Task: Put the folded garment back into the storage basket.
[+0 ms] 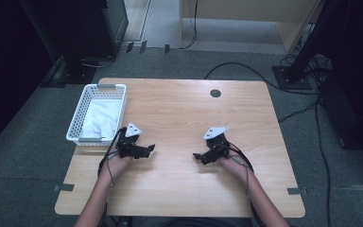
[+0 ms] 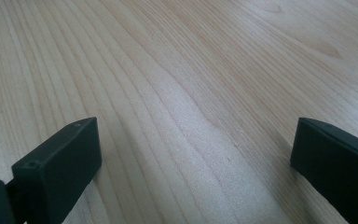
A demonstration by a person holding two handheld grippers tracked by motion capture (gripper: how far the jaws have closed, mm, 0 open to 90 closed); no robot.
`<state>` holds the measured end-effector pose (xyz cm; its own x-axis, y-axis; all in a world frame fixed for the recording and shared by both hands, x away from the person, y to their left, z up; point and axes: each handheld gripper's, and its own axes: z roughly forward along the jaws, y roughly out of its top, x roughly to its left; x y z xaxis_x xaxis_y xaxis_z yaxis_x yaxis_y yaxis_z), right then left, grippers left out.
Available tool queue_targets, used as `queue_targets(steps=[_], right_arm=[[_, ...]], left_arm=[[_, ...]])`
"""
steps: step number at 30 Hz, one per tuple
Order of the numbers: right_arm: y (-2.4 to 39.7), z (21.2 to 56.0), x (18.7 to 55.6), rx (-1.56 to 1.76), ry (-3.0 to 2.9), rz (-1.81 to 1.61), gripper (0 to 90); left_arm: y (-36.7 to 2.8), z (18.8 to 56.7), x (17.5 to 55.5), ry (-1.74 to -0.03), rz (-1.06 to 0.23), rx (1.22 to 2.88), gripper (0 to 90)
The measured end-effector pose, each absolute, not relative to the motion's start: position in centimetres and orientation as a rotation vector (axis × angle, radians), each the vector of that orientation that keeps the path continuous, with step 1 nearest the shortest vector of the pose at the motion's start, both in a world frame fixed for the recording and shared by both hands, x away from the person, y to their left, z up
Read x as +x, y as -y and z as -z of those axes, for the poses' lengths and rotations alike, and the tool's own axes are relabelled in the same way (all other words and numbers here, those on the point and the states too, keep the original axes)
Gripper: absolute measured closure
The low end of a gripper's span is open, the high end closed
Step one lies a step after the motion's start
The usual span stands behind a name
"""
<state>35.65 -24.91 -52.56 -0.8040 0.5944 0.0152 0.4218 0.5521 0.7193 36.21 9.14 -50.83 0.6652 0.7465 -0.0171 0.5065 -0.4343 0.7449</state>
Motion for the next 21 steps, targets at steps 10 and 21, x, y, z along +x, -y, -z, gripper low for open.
queue_targets(steps=[10,21], right_arm=[[24.90,52.56,35.65,0.849,-2.561,-1.092,1.5],[24.90,52.56,35.64,0.850,-2.561,-1.092,1.5]], left_arm=[[-9.25,51.15,36.21,-0.963,-0.405,2.147,7.6],[-8.91,51.80,36.12,-0.952,-0.426,2.200,7.5]])
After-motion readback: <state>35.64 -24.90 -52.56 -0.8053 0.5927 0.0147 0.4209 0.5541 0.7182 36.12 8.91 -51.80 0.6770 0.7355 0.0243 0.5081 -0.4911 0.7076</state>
